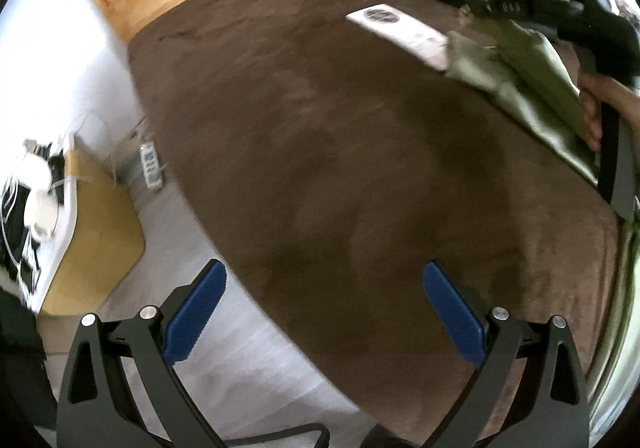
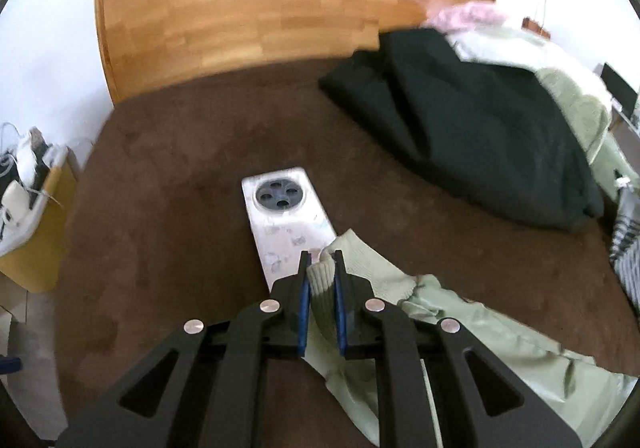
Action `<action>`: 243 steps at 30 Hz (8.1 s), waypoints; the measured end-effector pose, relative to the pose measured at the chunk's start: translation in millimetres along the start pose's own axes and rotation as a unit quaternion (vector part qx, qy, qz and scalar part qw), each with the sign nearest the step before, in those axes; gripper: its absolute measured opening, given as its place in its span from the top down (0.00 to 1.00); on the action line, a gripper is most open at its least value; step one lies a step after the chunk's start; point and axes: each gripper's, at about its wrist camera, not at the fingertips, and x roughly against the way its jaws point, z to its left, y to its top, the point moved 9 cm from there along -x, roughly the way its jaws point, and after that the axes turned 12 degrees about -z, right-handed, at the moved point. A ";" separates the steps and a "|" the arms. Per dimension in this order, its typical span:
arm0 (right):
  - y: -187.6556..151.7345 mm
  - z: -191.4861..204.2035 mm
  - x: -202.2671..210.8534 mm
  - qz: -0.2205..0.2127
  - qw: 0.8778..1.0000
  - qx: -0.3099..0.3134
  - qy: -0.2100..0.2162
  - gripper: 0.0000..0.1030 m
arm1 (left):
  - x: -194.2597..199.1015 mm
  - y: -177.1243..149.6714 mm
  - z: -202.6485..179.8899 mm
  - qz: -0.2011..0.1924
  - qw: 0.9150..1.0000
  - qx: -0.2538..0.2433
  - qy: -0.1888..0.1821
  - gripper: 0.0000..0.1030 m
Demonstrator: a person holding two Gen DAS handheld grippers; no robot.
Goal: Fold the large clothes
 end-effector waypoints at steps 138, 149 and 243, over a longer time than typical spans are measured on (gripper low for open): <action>-368.2 -80.2 408.9 0.046 0.527 -0.597 -0.603 0.62 | 13.2 20.7 -610.8 -0.186 0.712 -0.597 -0.320 0.05; -329.7 -84.9 453.9 0.024 0.589 -0.555 -0.587 0.39 | 60.8 28.6 -593.8 -0.180 0.705 -0.590 -0.350 0.06; -454.8 -103.8 452.1 0.096 0.801 -0.591 0.033 0.28 | 138.4 -238.1 -275.7 0.214 0.839 -0.189 -0.464 0.06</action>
